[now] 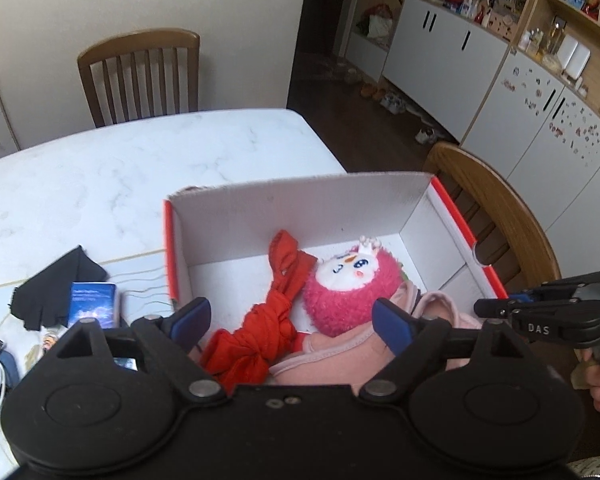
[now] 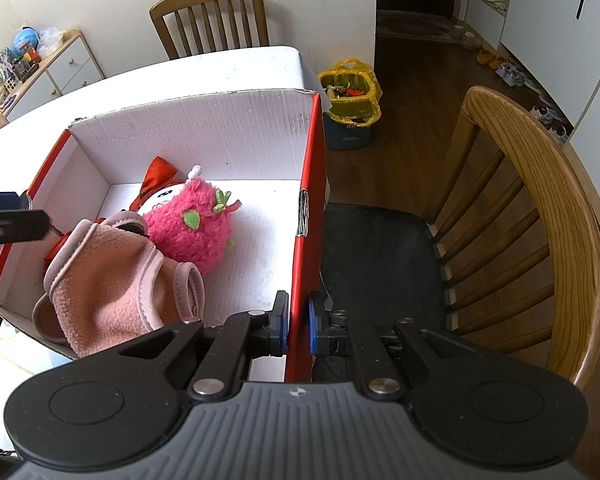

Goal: Organize objects
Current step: 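Release the red cloth in the box and withdraw the left gripper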

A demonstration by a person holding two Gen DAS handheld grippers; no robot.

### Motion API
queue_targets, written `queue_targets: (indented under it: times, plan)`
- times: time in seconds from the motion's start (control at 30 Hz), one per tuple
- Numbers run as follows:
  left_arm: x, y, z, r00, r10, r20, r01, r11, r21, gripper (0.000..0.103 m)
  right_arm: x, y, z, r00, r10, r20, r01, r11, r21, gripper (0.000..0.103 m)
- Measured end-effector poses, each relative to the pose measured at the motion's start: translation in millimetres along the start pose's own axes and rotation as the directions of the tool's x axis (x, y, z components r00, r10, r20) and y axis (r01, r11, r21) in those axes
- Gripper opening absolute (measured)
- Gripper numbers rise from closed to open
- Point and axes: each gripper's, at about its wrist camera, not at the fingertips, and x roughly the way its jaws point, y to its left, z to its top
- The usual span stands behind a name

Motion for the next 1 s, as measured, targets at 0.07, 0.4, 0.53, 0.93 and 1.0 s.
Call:
queue_targets:
  times: [0.07,0.4,0.53,0.93,1.0]
  plan:
    - [-9,6,-1,1.000,0.016,0.020,-0.016,1.000,0.001,0.096,0,0,0,1.000,-0.001,0.000,0.001,1.000,0.000,0.009]
    - [-40,69,-10,0.980,0.182,0.078,-0.177,0.981,-0.075,0.102,-2,2,-1,1.000,-0.010,-0.006,0.010,1.000,0.002,0.009]
    - [-40,97,-18,0.967,0.251,0.053,-0.245,0.965,-0.096,0.102,-1,4,-1,1.000,-0.014,-0.007,0.014,1.000,0.000,0.009]
    - [-27,148,-72,0.944,0.321,-0.071,-0.328,0.937,-0.120,0.102,-1,8,-1,0.999,-0.038,-0.016,0.038,0.999,-0.002,0.009]
    - [-24,155,-80,0.943,0.320,-0.094,-0.331,0.933,-0.141,0.102,-1,8,0,0.999,-0.041,-0.017,0.041,0.999,0.000,0.009]
